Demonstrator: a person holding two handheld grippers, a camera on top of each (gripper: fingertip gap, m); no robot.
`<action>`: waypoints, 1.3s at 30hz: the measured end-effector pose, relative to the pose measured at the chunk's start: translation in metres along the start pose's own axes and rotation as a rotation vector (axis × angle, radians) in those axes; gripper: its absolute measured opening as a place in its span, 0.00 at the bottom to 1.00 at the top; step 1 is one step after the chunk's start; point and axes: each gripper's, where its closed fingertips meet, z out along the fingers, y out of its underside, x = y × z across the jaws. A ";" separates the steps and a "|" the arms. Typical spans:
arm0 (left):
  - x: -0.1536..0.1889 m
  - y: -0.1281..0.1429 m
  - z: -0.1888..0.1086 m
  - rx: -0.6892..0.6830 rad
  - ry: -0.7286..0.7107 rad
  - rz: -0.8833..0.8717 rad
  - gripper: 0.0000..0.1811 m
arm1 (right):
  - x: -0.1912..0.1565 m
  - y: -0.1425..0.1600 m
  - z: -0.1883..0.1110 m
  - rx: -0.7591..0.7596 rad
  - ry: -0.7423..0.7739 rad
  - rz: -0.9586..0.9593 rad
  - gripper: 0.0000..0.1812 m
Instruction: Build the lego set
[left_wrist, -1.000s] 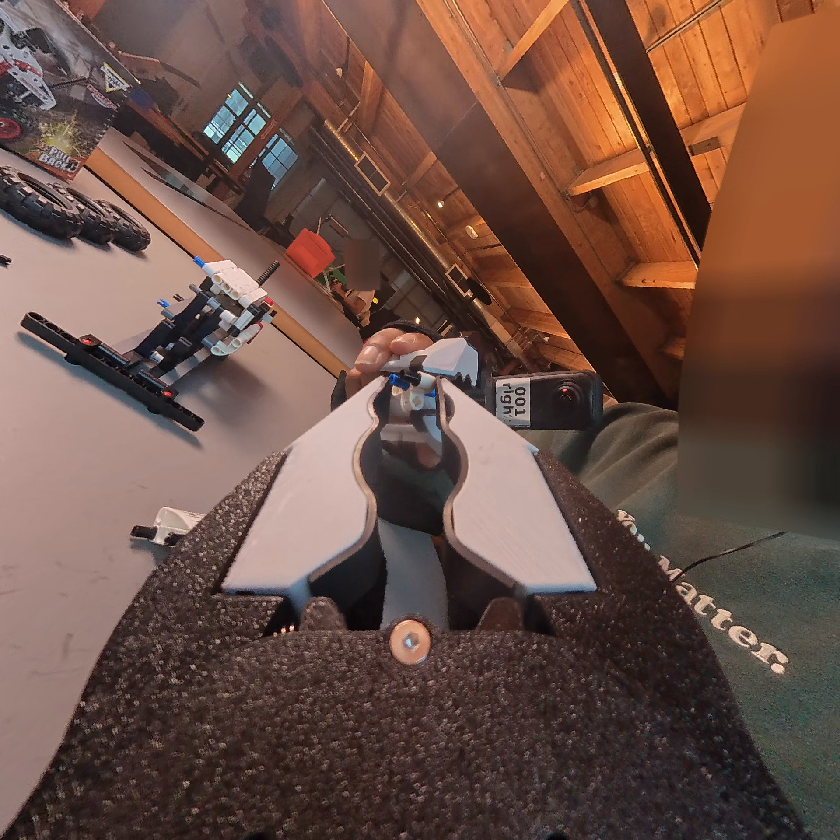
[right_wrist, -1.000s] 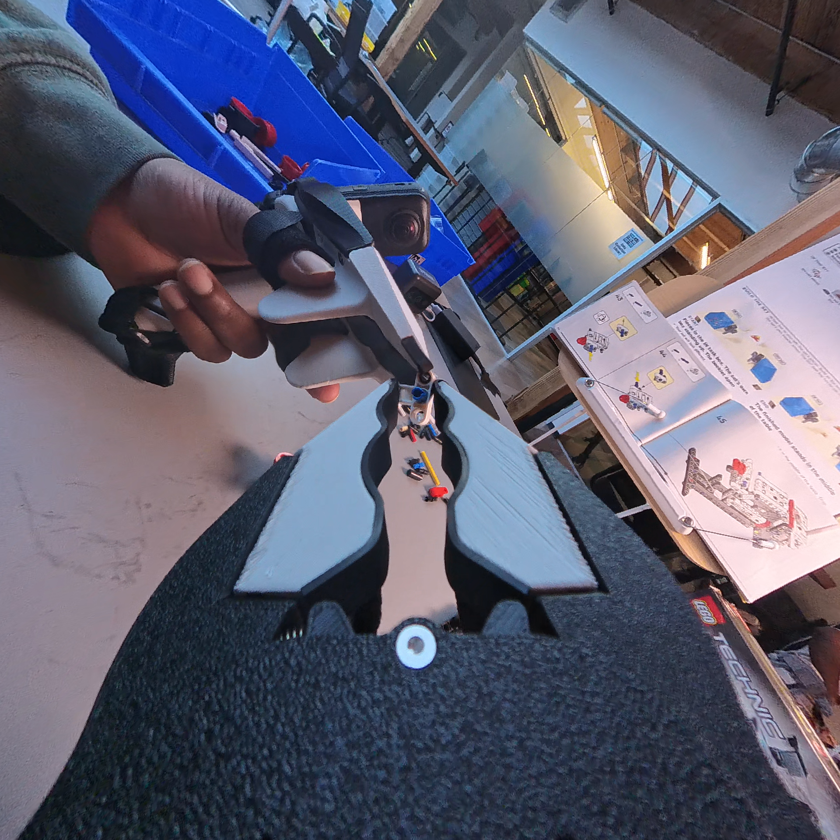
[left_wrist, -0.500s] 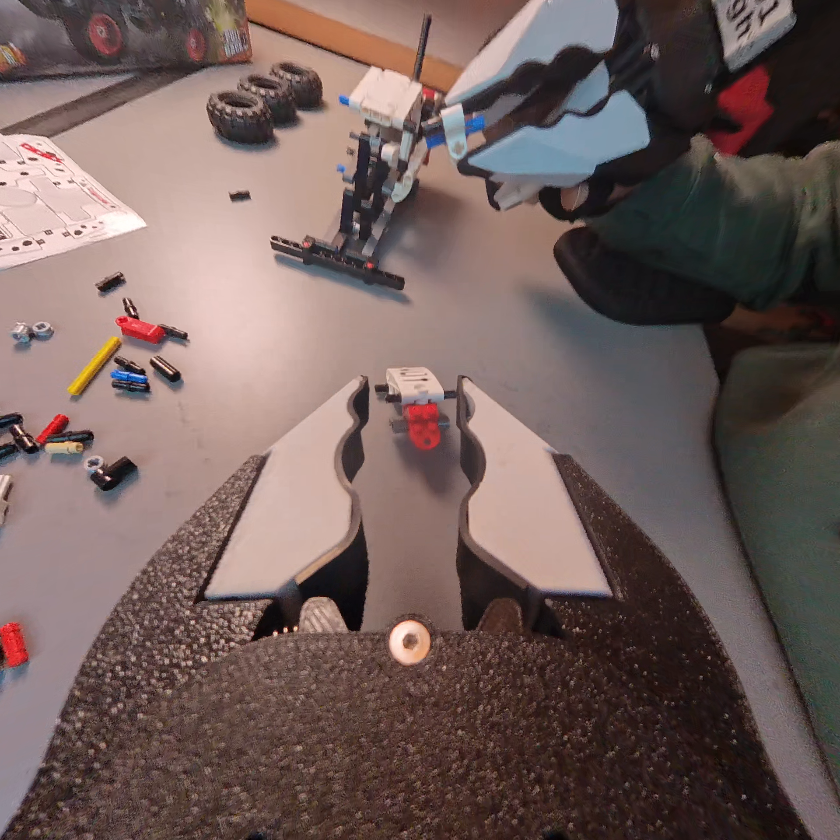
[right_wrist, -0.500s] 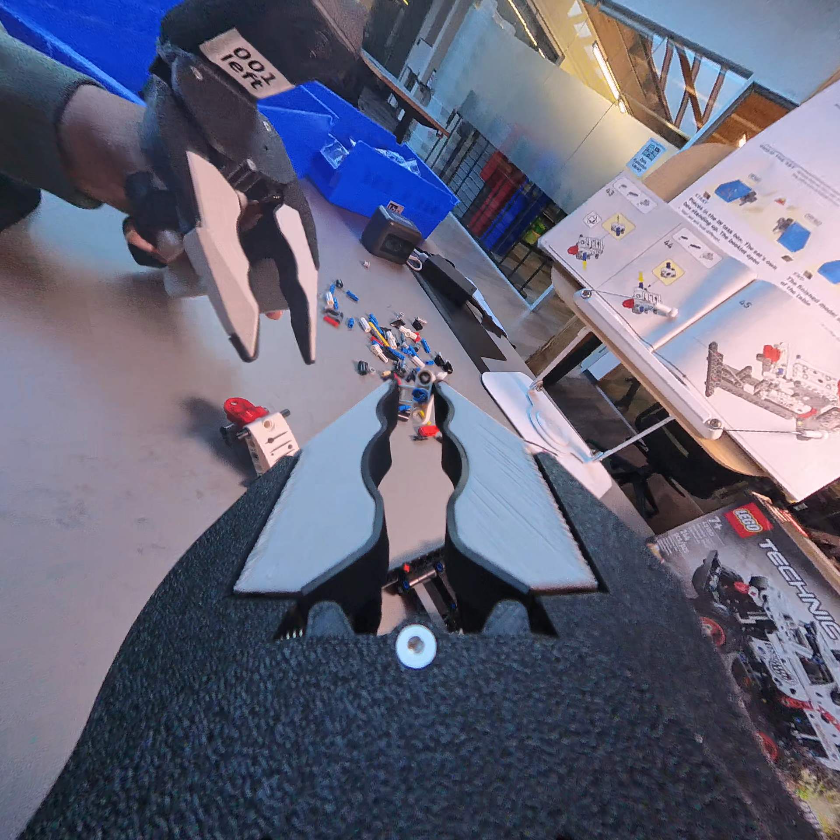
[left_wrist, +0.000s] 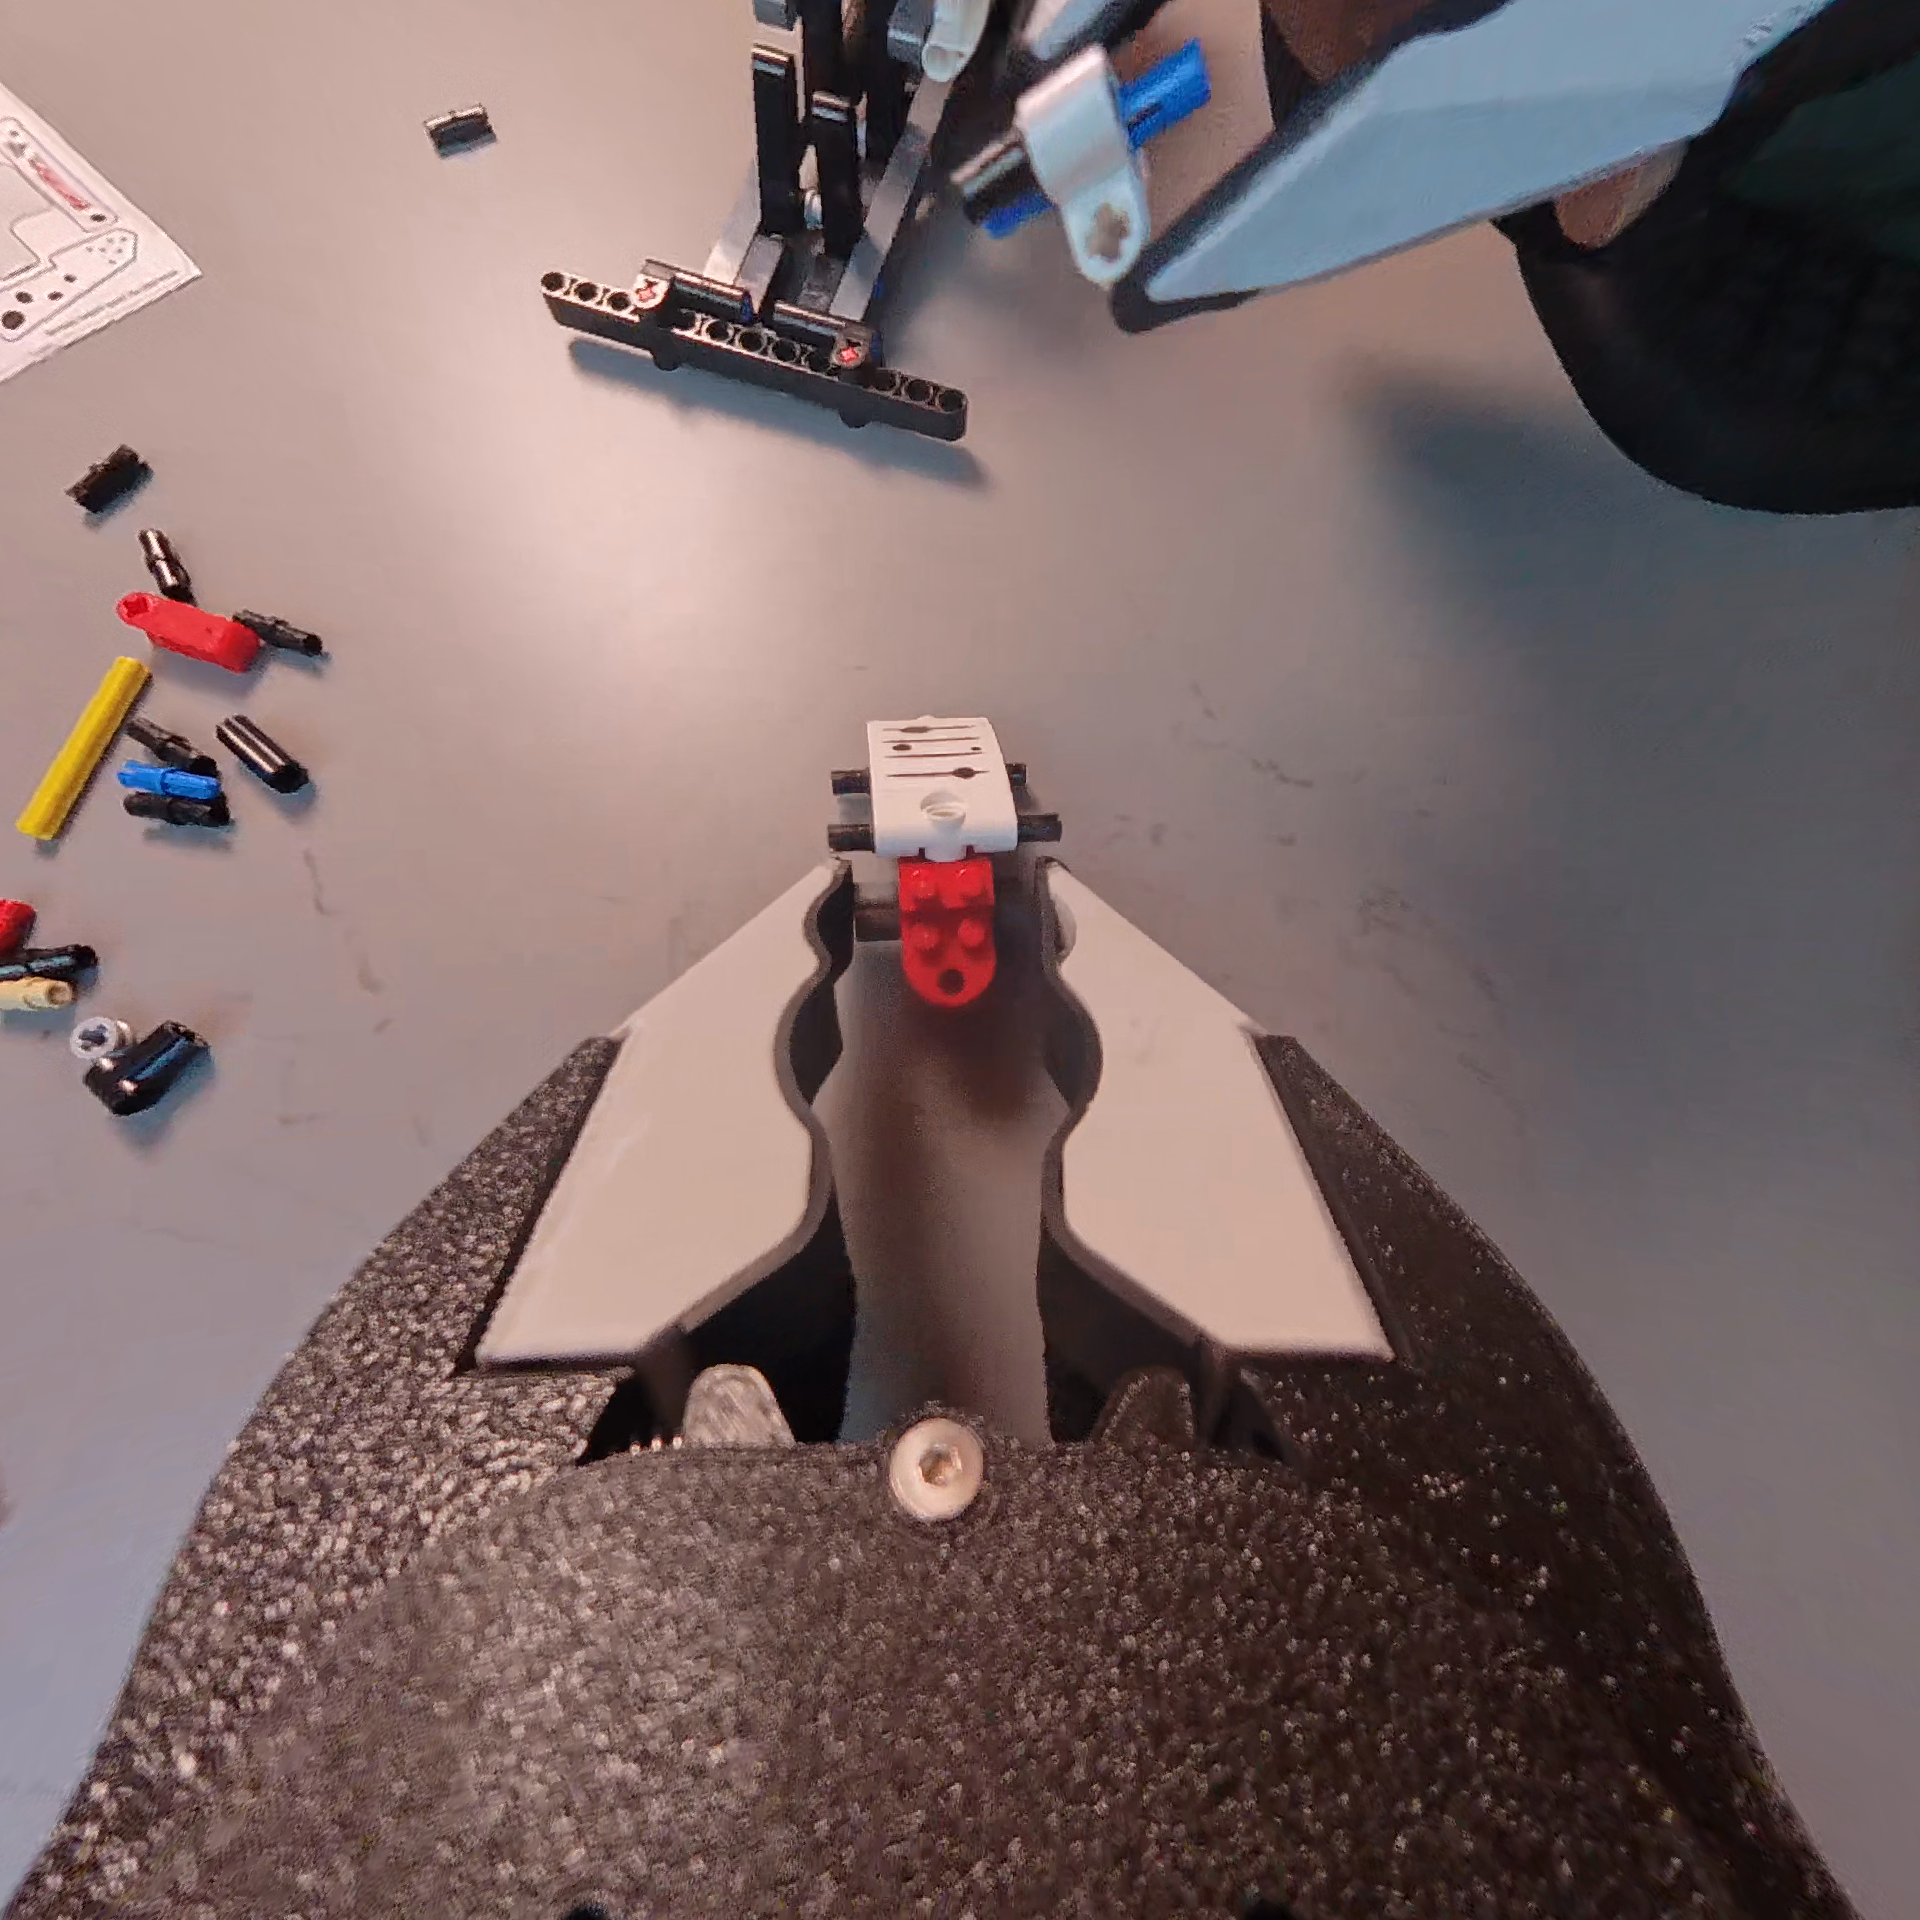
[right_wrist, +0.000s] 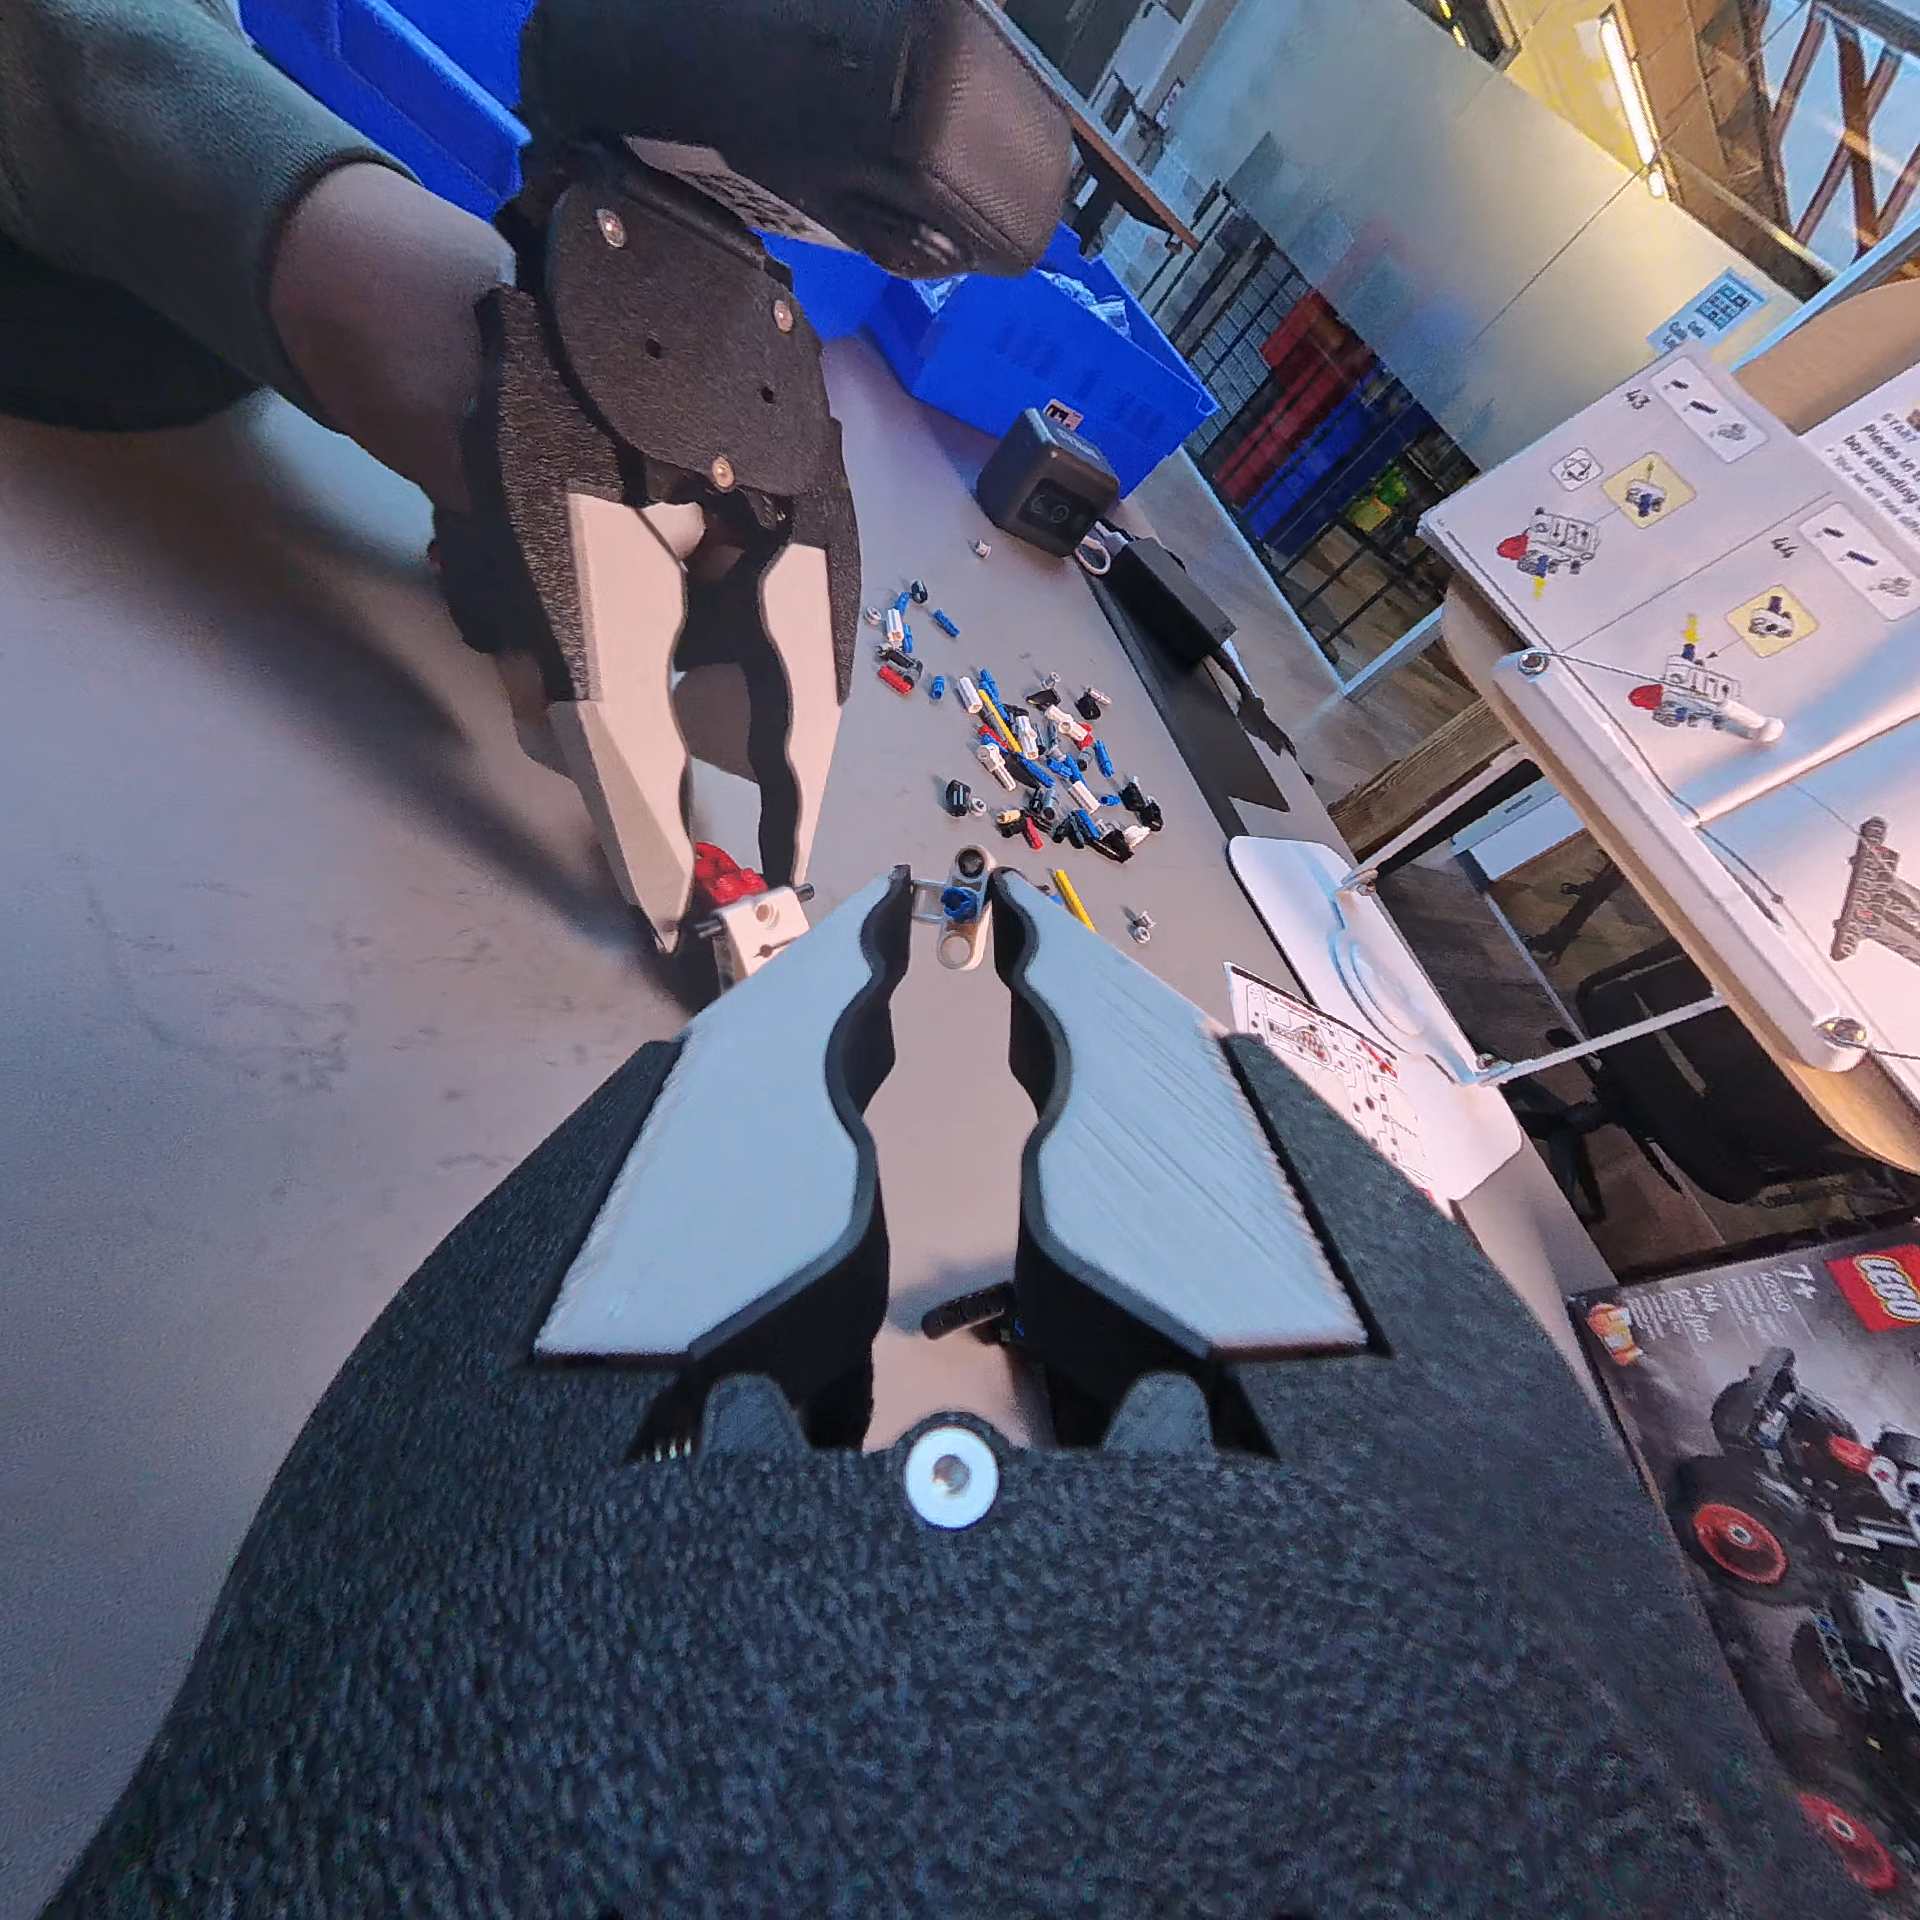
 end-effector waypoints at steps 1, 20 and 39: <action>0.000 0.000 0.000 0.003 0.015 -0.034 0.19 | -0.001 0.000 0.000 0.002 -0.006 0.000 0.08; 0.005 -0.047 -0.036 0.340 0.328 -0.448 0.19 | -0.002 0.027 0.014 -0.100 -0.023 0.165 0.08; 0.016 0.002 -0.001 -0.025 0.096 -0.175 0.20 | -0.066 0.020 0.029 -0.121 -0.255 0.072 0.08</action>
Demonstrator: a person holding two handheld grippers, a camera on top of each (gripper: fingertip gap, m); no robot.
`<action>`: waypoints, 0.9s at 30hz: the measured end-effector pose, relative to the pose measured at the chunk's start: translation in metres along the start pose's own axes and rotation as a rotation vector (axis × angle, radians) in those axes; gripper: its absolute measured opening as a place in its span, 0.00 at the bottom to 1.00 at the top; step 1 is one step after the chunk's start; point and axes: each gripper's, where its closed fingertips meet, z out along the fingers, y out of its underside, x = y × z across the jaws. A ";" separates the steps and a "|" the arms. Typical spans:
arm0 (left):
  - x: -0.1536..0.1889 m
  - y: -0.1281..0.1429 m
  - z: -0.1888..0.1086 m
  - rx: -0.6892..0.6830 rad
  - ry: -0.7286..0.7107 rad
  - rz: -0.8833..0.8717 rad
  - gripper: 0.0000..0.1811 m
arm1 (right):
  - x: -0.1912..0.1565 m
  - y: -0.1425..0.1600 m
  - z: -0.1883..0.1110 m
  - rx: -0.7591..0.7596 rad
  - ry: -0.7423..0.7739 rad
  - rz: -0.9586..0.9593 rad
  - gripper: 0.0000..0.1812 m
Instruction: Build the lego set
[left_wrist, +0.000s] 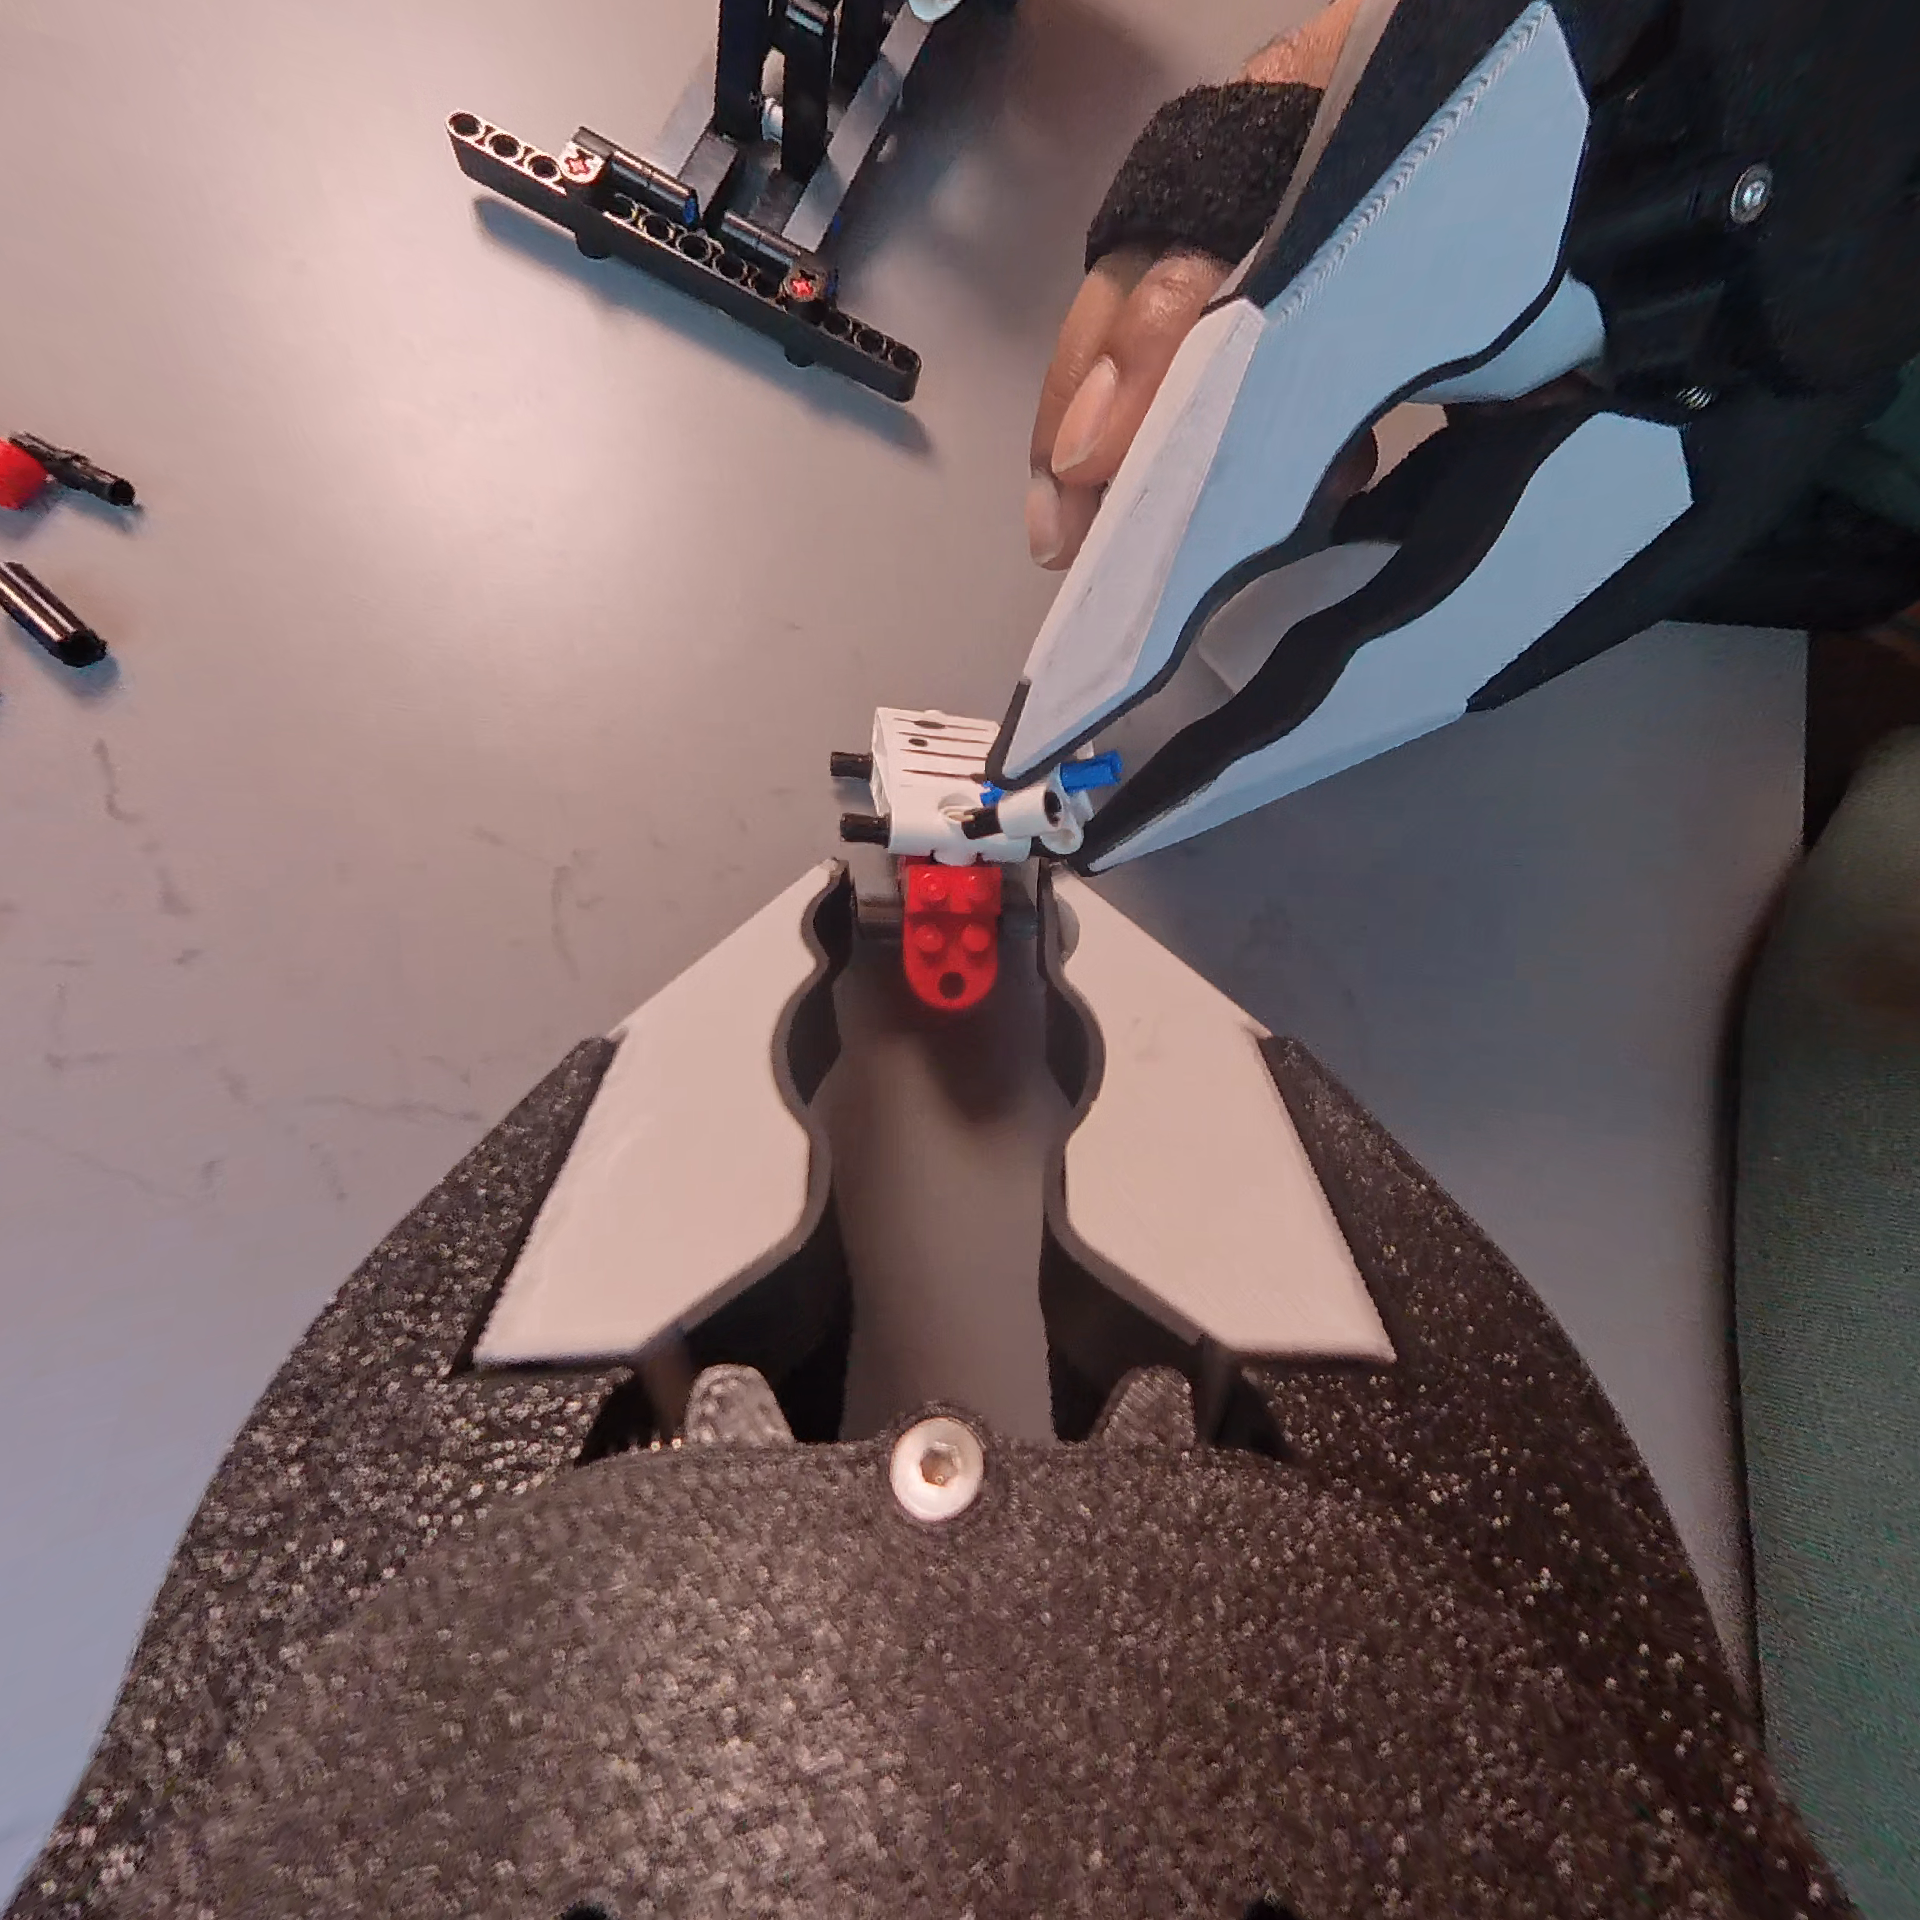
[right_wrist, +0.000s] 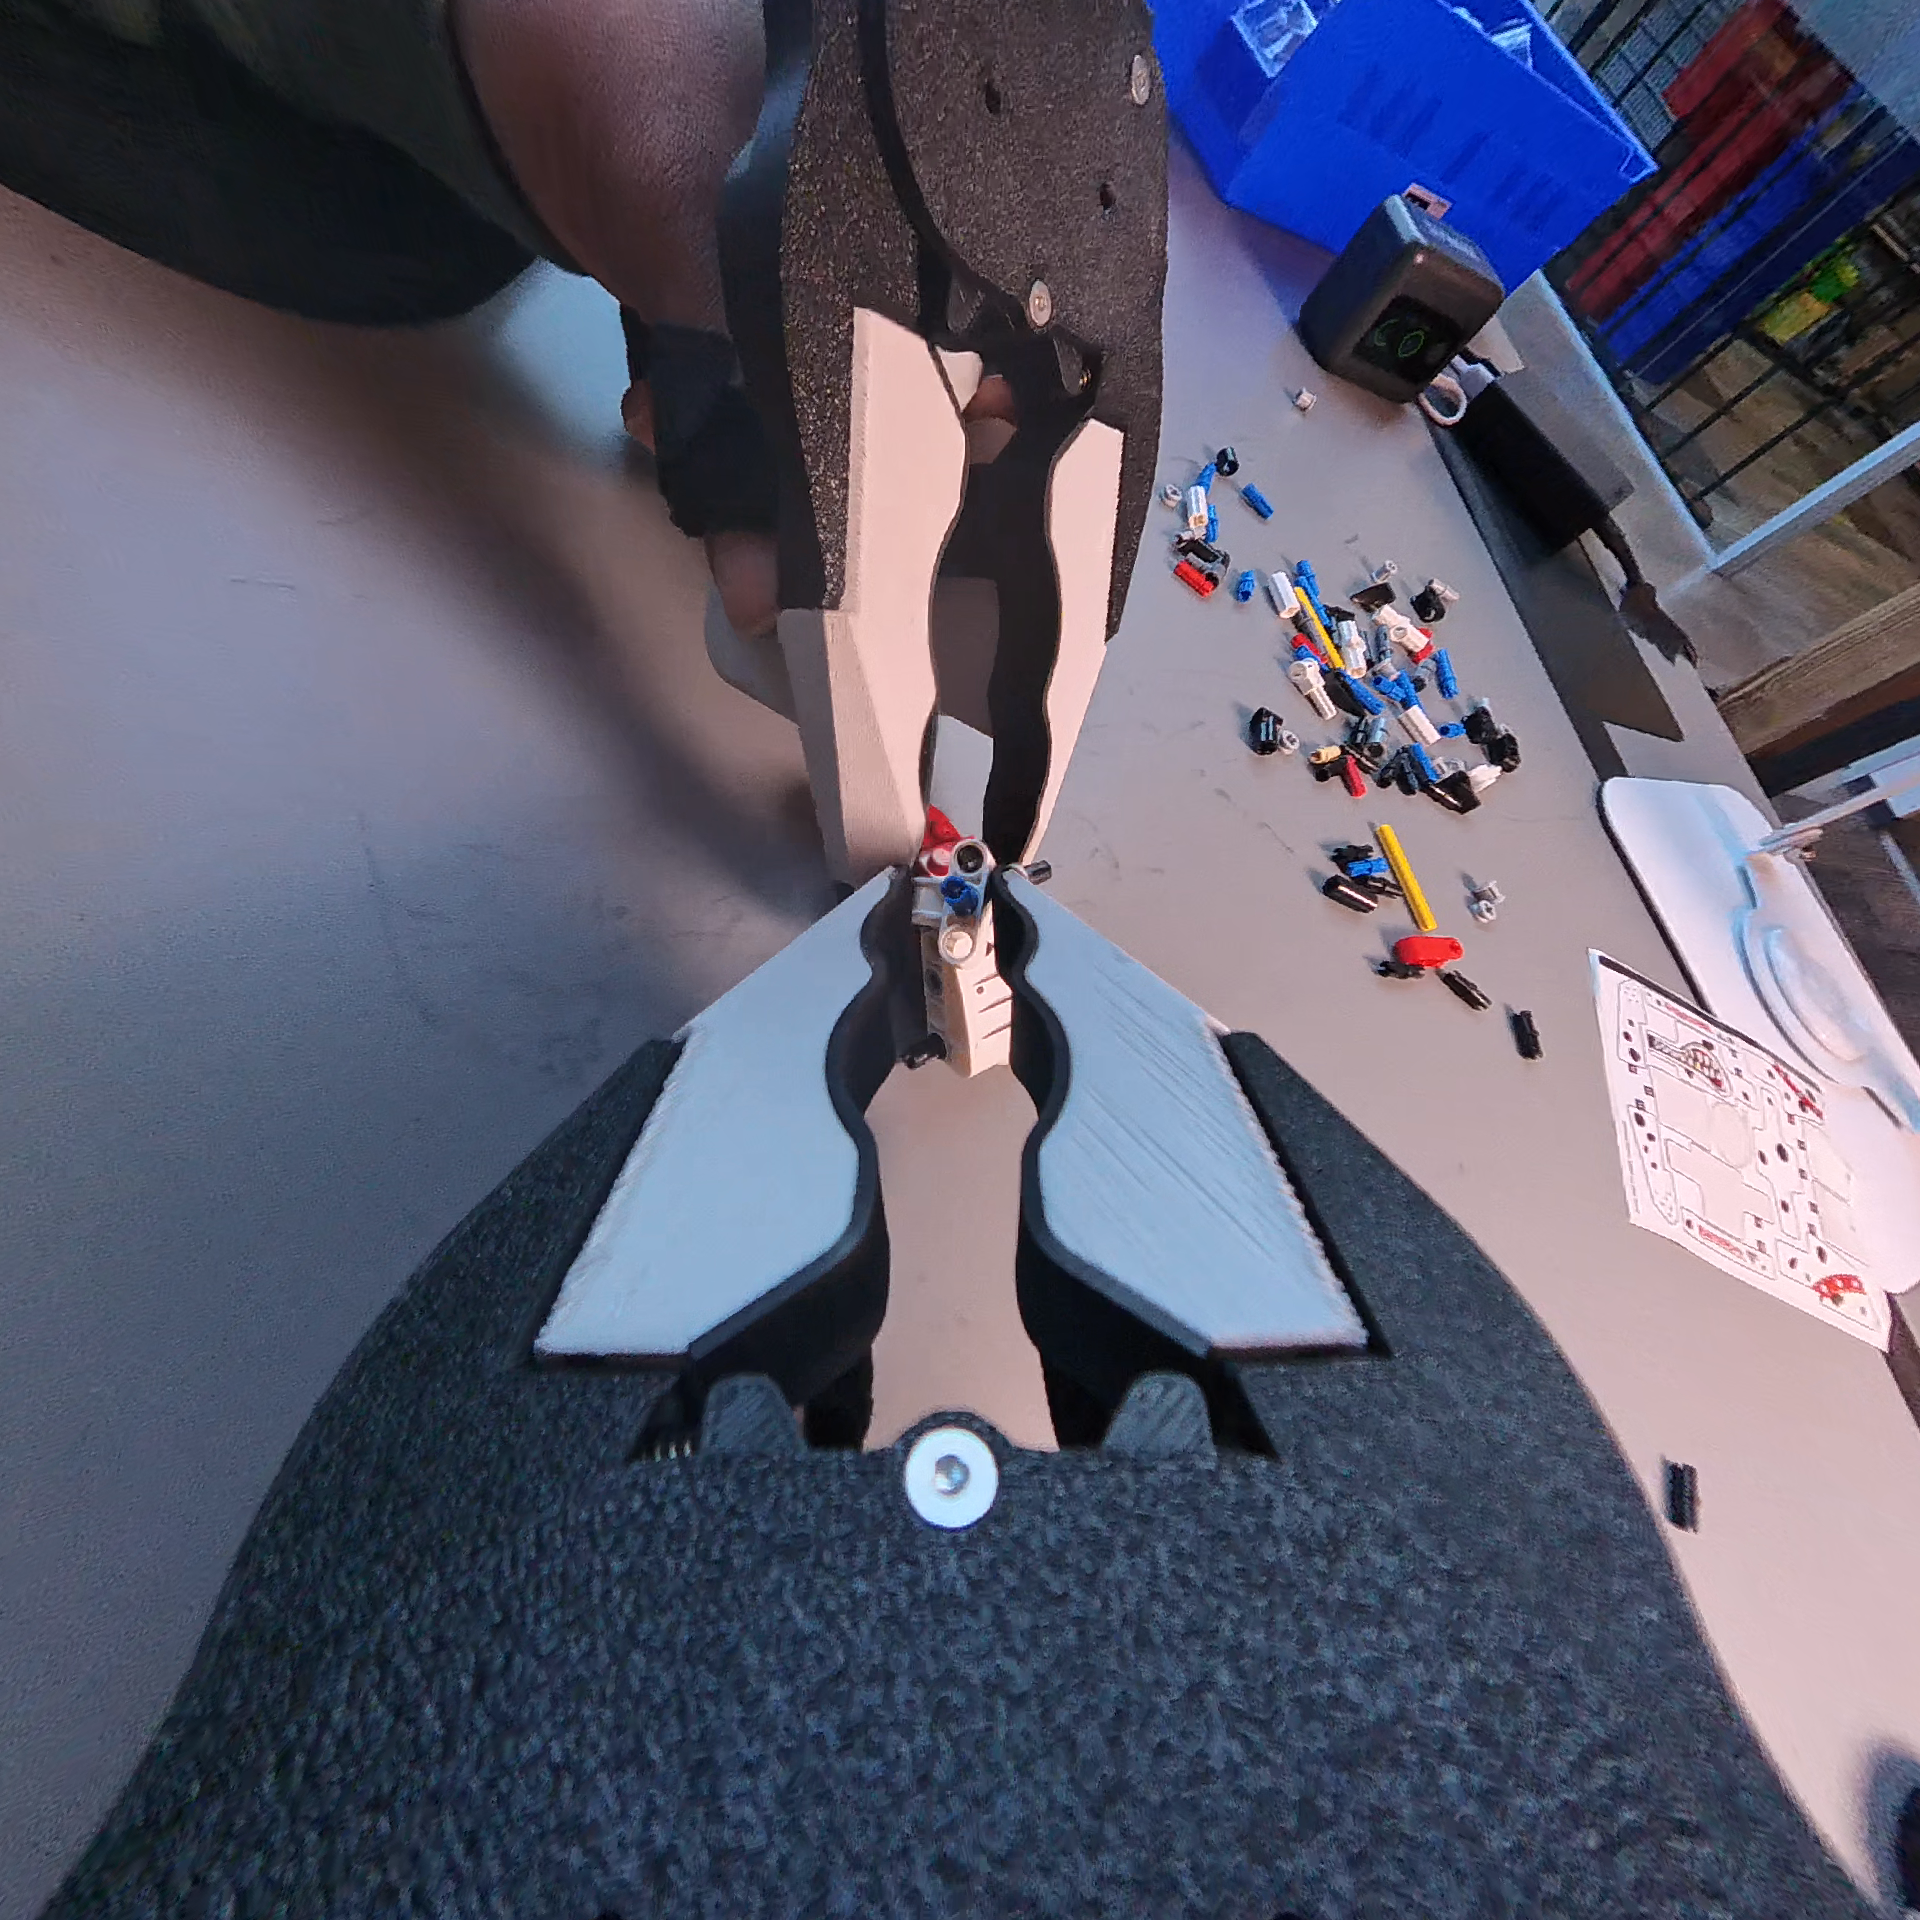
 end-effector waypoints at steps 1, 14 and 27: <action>0.000 0.002 0.000 -0.012 -0.003 0.008 0.21 | 0.000 0.000 0.000 0.001 0.001 -0.003 0.08; 0.001 -0.005 -0.004 0.005 -0.102 0.254 0.23 | -0.001 0.002 -0.001 0.006 -0.013 0.006 0.08; 0.002 -0.006 -0.005 0.032 -0.065 0.226 0.22 | 0.012 -0.007 -0.013 0.079 0.015 0.085 0.08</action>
